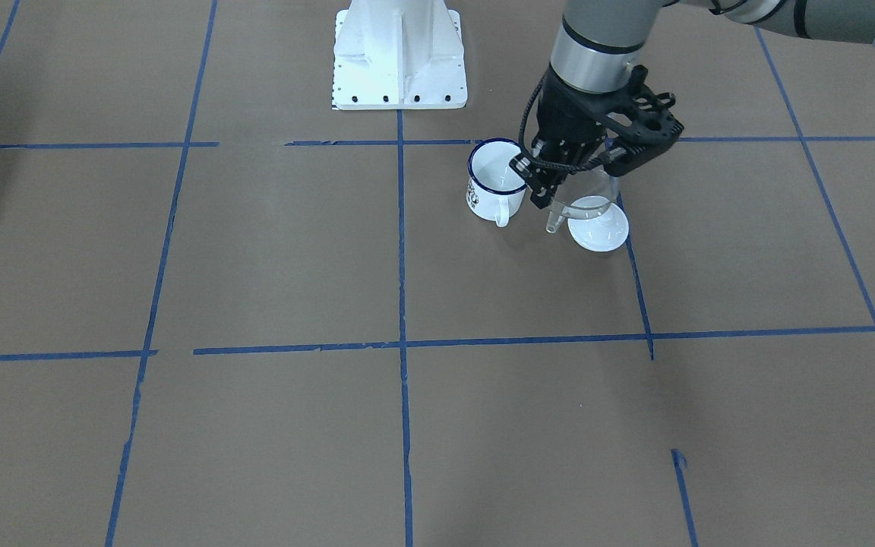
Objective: Remove funnel from cup
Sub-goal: 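Grasp the clear funnel with the left gripper and lift it out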
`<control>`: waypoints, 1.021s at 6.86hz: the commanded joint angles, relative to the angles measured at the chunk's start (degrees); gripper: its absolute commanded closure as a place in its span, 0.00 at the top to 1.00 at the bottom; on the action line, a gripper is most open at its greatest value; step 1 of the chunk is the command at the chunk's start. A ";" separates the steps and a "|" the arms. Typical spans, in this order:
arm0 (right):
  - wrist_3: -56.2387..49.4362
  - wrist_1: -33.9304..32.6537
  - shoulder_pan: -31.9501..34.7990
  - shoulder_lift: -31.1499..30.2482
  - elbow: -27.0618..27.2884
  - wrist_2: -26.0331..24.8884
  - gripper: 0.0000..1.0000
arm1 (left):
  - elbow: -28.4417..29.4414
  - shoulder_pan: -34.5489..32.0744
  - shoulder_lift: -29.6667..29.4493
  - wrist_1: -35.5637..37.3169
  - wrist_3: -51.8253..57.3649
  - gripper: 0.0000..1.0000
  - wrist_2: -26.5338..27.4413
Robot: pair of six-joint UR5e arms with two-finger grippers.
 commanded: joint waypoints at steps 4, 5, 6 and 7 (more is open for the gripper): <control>0.00 0.00 0.00 0.00 0.00 0.00 1.00 | 28.36 -5.22 0.94 -50.64 -10.18 0.00 1.52; 0.00 0.00 0.00 0.00 0.00 0.00 1.00 | 32.42 -4.88 2.16 -62.18 -15.36 0.00 8.84; 0.00 0.00 0.00 0.00 0.00 0.00 1.00 | 36.12 -3.22 2.52 -71.09 -18.81 0.00 12.22; 0.00 0.00 0.00 0.00 0.00 0.00 1.00 | 39.29 -0.59 2.18 -74.65 -19.80 0.00 17.21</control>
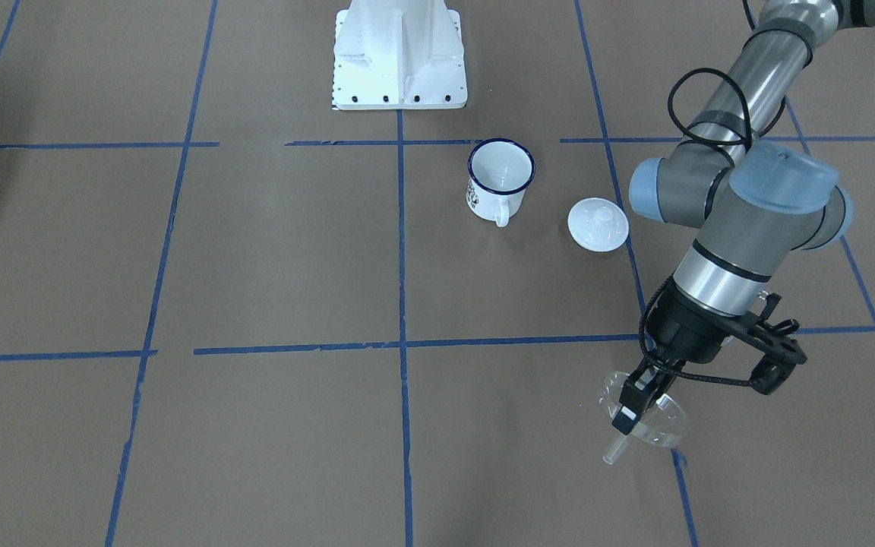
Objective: Remove funnel from cup
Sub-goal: 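Carry the funnel farther from the robot and release it on the table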
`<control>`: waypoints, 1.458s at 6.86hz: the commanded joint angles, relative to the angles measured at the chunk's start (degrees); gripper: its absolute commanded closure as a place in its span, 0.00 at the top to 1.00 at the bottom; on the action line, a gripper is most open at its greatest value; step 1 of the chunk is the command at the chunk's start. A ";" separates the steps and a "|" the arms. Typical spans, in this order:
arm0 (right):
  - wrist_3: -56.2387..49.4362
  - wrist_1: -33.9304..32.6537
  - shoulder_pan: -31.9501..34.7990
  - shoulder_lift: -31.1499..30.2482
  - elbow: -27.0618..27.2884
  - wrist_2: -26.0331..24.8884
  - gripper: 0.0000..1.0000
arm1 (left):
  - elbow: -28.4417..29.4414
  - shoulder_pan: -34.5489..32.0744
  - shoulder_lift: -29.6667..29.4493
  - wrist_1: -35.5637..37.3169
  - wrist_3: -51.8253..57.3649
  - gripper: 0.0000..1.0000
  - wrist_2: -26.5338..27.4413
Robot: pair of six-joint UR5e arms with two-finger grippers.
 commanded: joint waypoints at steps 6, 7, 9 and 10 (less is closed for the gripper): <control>0.00 0.00 0.00 0.00 0.00 0.00 1.00 | 14.53 6.48 -2.57 -21.96 -9.21 0.28 14.68; 0.00 0.00 0.00 0.00 0.00 0.00 1.00 | 14.53 6.39 -2.40 -21.89 -9.12 0.69 14.24; 0.00 0.00 0.00 0.00 0.00 0.00 1.00 | 13.48 4.91 -1.70 -21.54 -8.25 0.99 9.63; 0.00 0.00 0.00 0.00 0.00 0.00 1.00 | 10.60 3.16 -0.65 -19.27 -6.24 0.99 4.36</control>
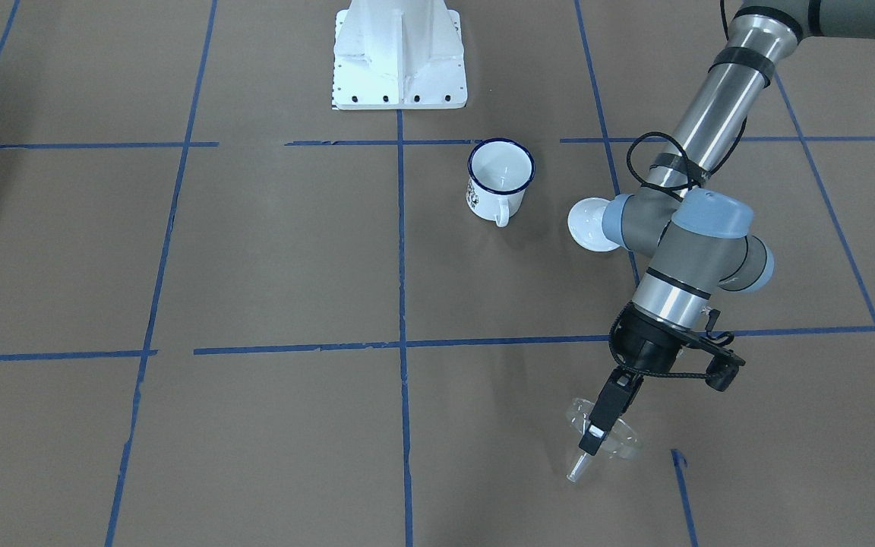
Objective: Remove funnel from cup
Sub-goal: 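Carry the funnel farther from the robot and release it on the table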
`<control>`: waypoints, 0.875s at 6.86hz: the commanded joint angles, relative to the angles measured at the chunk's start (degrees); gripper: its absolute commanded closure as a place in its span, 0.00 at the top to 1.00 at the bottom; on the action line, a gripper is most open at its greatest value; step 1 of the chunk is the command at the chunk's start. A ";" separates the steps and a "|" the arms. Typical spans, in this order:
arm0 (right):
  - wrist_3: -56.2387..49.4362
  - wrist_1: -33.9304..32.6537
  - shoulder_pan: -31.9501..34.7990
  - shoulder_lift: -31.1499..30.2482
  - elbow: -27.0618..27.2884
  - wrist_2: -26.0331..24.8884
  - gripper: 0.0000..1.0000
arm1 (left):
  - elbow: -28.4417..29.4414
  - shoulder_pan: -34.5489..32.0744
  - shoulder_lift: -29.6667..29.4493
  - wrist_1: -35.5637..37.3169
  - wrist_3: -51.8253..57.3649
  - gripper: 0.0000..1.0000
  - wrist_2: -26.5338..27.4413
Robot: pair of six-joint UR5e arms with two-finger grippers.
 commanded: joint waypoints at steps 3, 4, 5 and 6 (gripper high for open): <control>0.00 0.00 0.00 0.00 0.00 0.00 1.00 | -9.06 -1.42 4.31 11.23 6.96 0.99 -5.87; 0.00 0.00 0.00 0.00 0.00 0.00 1.00 | -9.23 -1.42 4.49 11.32 7.57 0.99 -5.96; 0.00 0.00 0.00 0.00 0.00 0.00 1.00 | -11.32 -1.42 5.19 16.19 8.28 0.98 -8.92; 0.00 0.00 0.00 0.00 0.00 0.00 1.00 | -16.83 -2.12 6.76 26.25 14.29 0.98 -15.82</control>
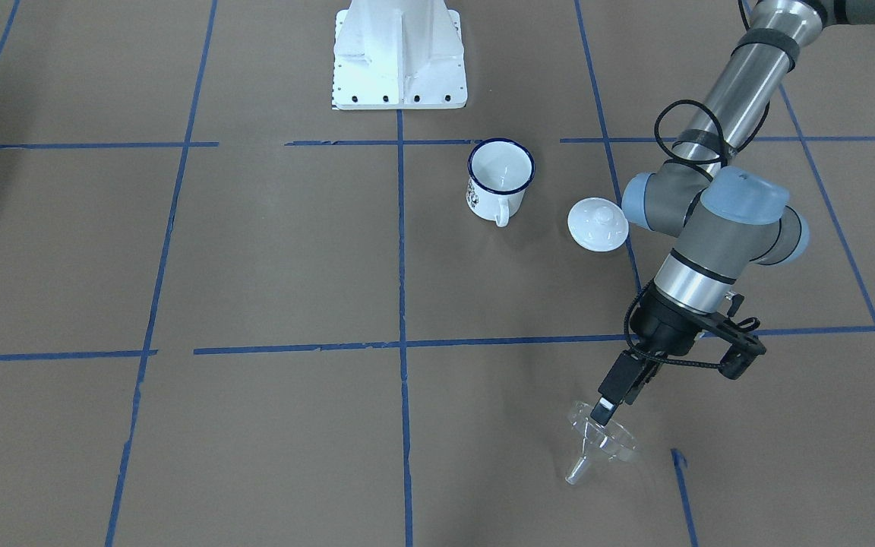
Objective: Remove funnel from cup
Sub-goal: 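Carry the funnel farther from the robot and release it on the table, then lower the left gripper onto the white lid and grasp its knob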
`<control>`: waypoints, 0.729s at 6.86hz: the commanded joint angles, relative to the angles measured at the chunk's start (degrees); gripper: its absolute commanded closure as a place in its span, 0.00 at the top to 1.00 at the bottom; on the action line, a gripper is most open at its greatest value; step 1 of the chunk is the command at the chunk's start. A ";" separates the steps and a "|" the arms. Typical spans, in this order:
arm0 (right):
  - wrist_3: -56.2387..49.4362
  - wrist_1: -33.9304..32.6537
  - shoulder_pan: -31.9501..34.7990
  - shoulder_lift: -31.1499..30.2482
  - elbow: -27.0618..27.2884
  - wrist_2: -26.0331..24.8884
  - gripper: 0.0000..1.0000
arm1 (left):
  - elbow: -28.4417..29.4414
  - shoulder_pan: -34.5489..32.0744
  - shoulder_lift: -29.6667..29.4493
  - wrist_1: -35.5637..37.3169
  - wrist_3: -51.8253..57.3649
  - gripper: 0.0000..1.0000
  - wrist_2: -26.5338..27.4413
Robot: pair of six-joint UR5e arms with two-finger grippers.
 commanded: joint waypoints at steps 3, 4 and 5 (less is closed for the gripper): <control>0.00 0.00 0.00 0.00 0.00 0.00 1.00 | -27.89 -0.60 10.56 41.46 17.00 0.96 -11.11; 0.00 0.00 0.00 0.00 0.00 0.00 1.00 | -34.56 -0.60 12.75 48.87 18.17 0.95 -11.03; 0.00 0.00 0.00 0.00 0.00 0.00 1.00 | -40.02 0.18 17.38 51.21 17.92 0.95 -10.59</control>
